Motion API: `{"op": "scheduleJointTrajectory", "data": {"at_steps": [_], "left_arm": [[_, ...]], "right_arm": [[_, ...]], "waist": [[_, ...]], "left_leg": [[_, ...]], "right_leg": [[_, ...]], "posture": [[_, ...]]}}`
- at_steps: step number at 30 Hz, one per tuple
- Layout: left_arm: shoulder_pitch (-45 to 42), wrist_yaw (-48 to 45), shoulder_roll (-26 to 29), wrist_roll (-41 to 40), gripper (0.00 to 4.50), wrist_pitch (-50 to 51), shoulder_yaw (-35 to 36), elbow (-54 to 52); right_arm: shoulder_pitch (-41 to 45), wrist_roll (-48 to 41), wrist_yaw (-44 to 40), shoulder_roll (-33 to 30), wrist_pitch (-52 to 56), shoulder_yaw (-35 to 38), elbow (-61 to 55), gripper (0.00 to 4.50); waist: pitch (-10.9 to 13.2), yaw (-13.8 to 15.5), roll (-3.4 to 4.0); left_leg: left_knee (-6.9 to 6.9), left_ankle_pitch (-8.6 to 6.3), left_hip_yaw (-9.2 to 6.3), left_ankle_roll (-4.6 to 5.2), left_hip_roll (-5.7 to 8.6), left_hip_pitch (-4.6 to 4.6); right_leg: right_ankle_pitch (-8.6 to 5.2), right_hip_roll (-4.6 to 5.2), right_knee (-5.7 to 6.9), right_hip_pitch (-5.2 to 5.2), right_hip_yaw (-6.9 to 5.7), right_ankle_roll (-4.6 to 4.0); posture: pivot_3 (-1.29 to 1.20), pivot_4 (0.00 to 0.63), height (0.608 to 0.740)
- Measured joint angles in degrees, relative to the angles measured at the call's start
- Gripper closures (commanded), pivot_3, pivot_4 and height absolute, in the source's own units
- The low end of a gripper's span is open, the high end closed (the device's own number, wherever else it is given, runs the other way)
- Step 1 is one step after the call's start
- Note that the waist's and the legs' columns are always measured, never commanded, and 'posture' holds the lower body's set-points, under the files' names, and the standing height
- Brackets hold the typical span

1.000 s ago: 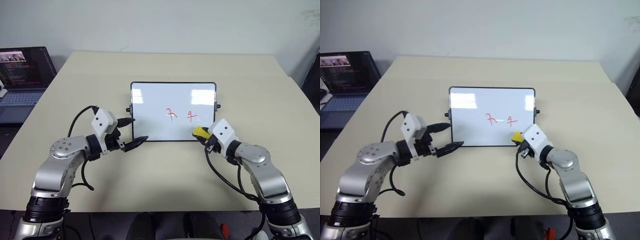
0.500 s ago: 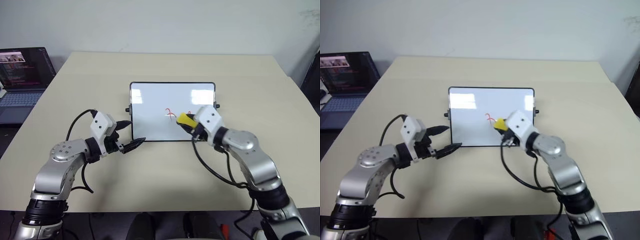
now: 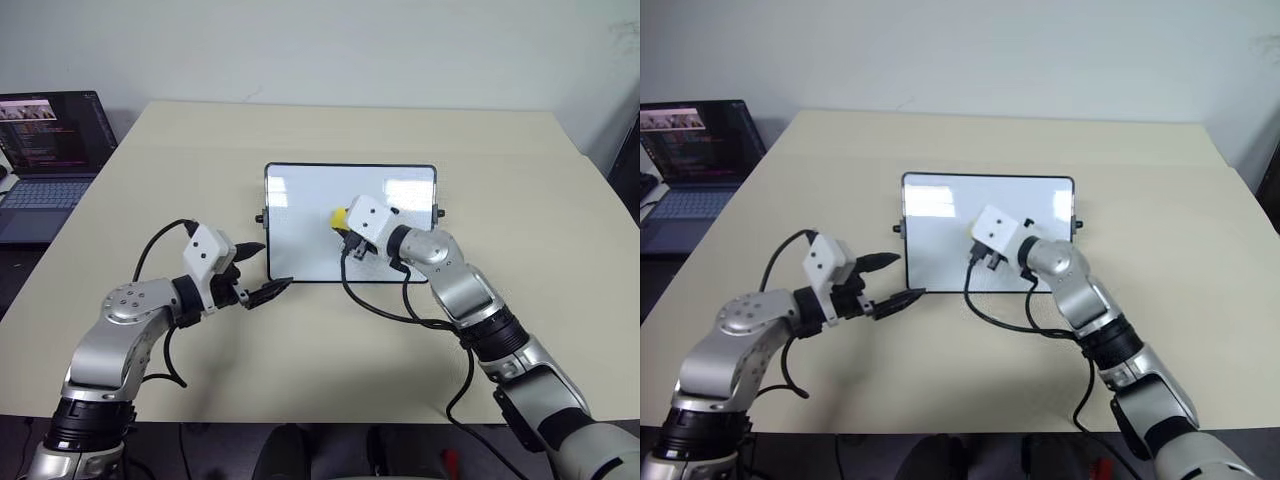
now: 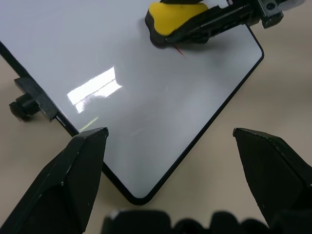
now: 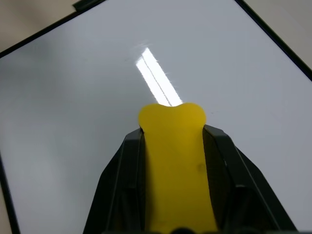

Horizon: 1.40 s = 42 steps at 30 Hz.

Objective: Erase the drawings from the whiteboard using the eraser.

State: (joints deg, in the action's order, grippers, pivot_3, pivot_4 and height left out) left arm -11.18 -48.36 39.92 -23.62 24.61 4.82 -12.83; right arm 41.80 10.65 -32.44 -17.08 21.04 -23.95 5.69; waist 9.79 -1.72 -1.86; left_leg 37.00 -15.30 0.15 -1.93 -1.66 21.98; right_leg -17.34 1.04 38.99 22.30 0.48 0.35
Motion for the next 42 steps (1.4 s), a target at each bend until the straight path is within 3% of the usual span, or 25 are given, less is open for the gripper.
{"op": "scheduleJointTrajectory", "data": {"at_steps": [6,15,24,32,42], "left_arm": [[0.11,0.09,0.0,0.02,0.0,0.0,-0.02,-0.08],[0.08,-0.01,0.0,0.07,0.0,0.0,-0.16,-0.07],[0.06,0.07,-0.02,0.16,0.0,0.0,-0.3,-0.07],[0.06,0.03,-0.04,0.17,0.0,-0.01,-0.38,-0.06],[-0.08,-0.14,-0.14,0.18,0.0,-0.05,-0.61,-0.01]], "right_arm": [[-0.7,0.02,-3.29,-0.81,0.53,-0.63,-0.37,3.23],[3.91,1.65,4.77,2.65,-1.64,2.99,4.79,3.23],[1.34,3.08,-1.6,1.1,-2.54,-2.01,2.98,3.23],[4.12,5.25,3.87,0.39,-4.86,0.44,6.23,3.23],[-1.94,5.25,-6.52,-3.45,-3.14,-2.46,0.18,3.23]], "waist": [[0.0,0.0,0.0],[0.0,-0.07,0.0],[0.0,-0.08,0.0],[-0.01,0.03,-0.02],[-0.07,0.02,-0.08]], "left_leg": [[0.03,0.01,-0.01,0.01,0.0,-0.08],[0.03,0.01,-0.01,0.0,0.0,-0.04],[0.05,0.01,-0.01,0.01,0.0,-0.1],[0.12,0.03,-0.03,0.01,0.01,-0.1],[0.11,0.05,-0.03,0.05,-0.01,-0.22]], "right_leg": [[0.02,0.0,0.12,-0.02,-0.01,-0.02],[0.05,0.0,0.06,-0.01,-0.02,-0.04],[0.07,0.0,0.14,-0.03,-0.01,-0.05],[0.13,0.0,0.19,-0.06,-0.03,-0.05],[0.14,-0.01,0.18,-0.14,-0.03,-0.07]], "posture": [[0.0,0.15,0.74],[0.0,0.15,0.74],[0.0,0.15,0.74],[0.0,0.15,0.74],[0.0,0.15,0.74]]}}
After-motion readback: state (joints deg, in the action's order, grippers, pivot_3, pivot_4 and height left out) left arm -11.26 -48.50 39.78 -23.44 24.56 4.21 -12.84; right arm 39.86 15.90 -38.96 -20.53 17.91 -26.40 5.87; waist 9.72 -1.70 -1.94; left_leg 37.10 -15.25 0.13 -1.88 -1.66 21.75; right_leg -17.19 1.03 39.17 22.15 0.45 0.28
